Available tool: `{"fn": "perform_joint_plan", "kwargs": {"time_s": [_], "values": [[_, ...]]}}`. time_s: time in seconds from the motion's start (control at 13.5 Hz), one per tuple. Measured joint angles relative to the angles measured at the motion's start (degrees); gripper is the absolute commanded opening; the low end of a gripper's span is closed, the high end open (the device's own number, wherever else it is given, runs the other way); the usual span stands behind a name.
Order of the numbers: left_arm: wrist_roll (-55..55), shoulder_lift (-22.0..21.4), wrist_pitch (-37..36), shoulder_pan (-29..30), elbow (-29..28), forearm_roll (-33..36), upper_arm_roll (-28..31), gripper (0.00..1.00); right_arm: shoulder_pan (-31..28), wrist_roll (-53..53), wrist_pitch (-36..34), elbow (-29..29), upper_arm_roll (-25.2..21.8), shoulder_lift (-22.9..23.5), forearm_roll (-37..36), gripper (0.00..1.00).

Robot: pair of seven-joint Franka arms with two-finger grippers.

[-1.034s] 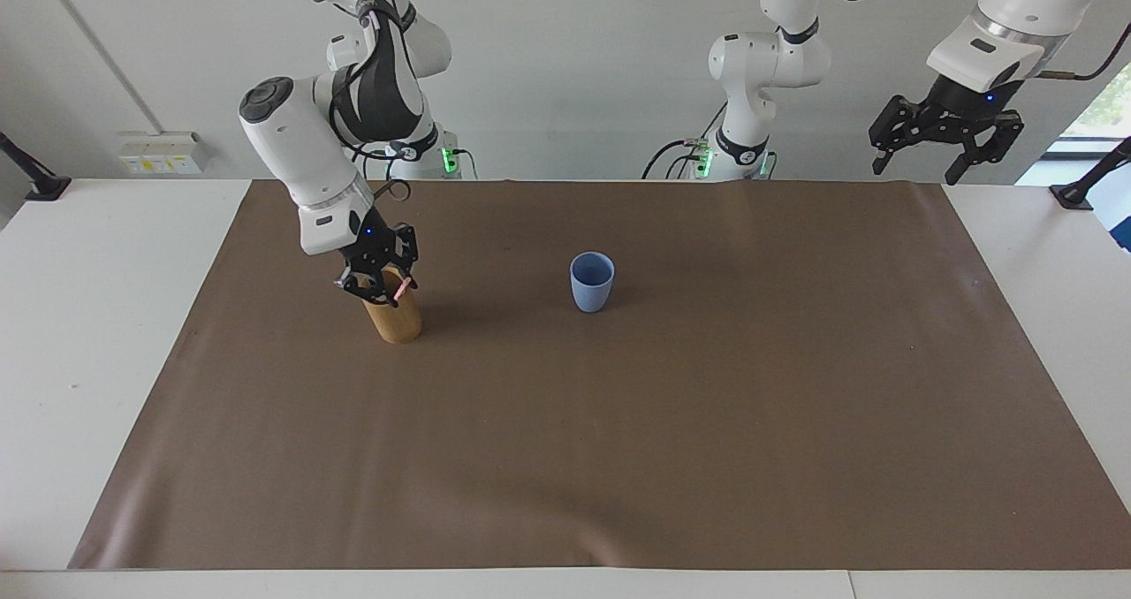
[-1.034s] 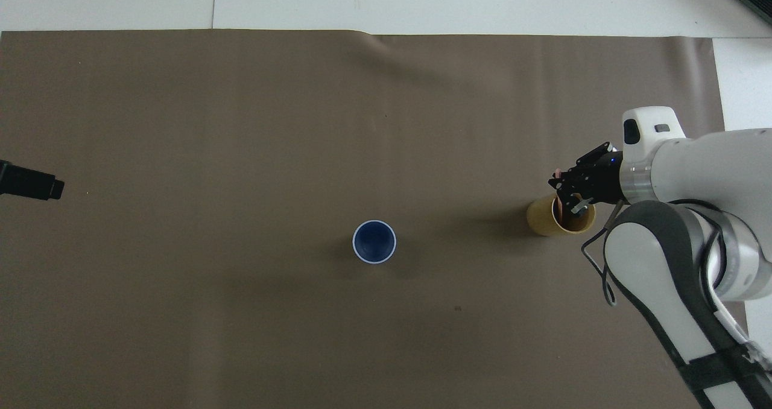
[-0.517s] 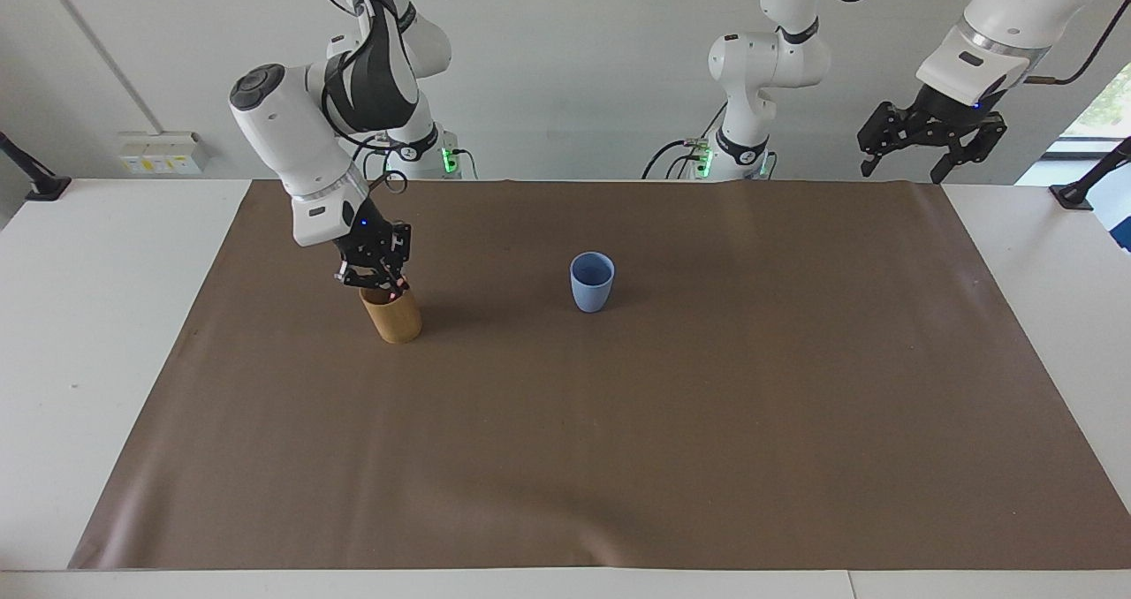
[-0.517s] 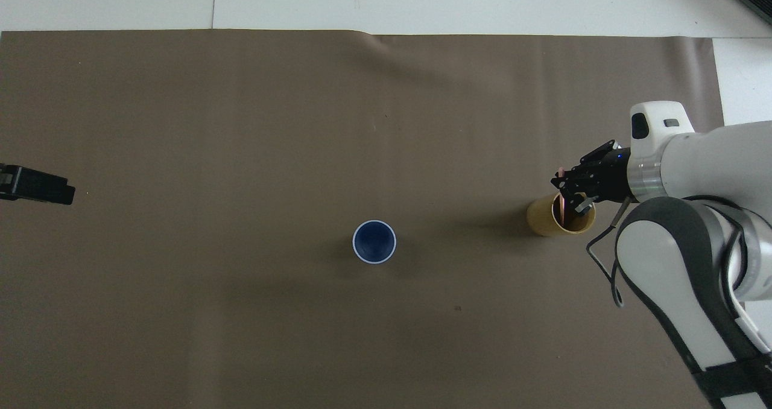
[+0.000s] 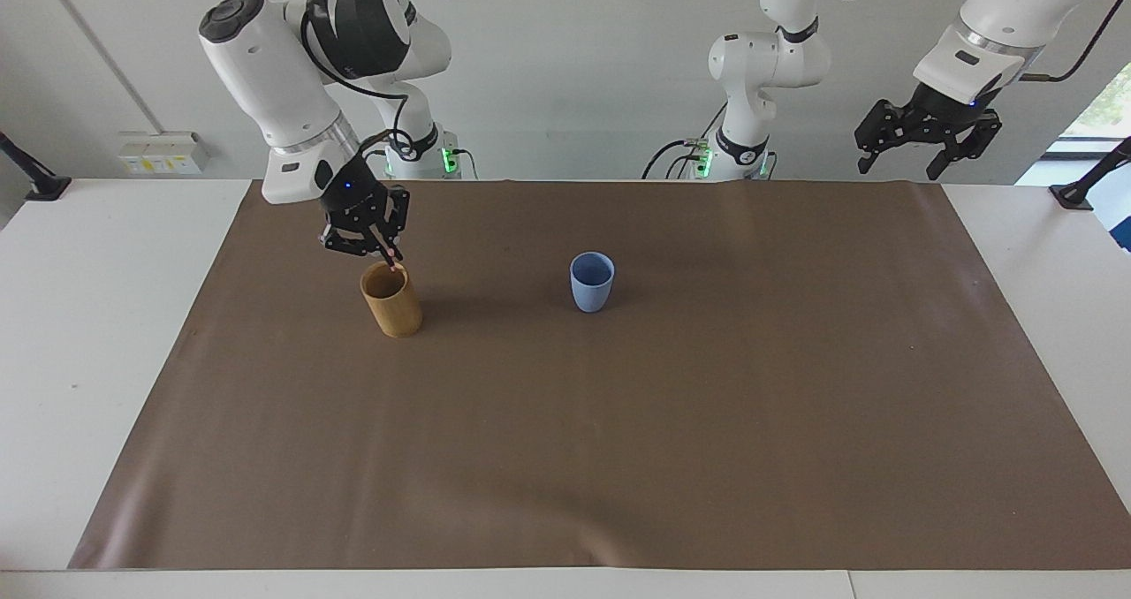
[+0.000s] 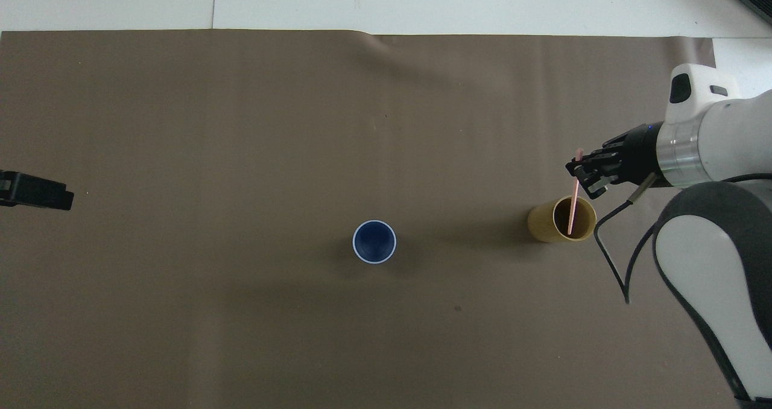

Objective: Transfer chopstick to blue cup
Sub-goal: 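Grasp the pink chopstick in the yellow cup with the right gripper, then lift the chopstick and carry it over the blue cup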

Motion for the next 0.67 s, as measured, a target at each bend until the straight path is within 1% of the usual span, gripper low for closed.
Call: {"fn": "perform_joint_plan", "kwargs": {"time_s": [0.15, 0.3, 0.44, 0.67], "values": [[0.0, 0.0, 0.0, 0.0, 0.0, -0.2, -0.1, 1.00, 2.5, 6.7, -3.1, 3.0, 0.1, 0.4, -4.8, 0.00], [0.0, 0.0, 0.0, -0.3, 0.0, -0.3, -1.0, 1.00, 5.8, 14.9, -4.7, 6.0, 0.2, 1.2, -7.2, 0.00], [0.0, 0.0, 0.0, -0.4, 0.0, -0.3, -1.9, 1.00, 7.7, 20.5, -4.8, 7.9, 0.4, 2.5, -7.3, 0.00], [0.0, -0.1, 0.0, -0.2, 0.0, -0.3, -1.9, 1.00, 7.9, 28.4, -4.7, 9.0, 1.7, 3.9, -5.0, 0.00]]}}
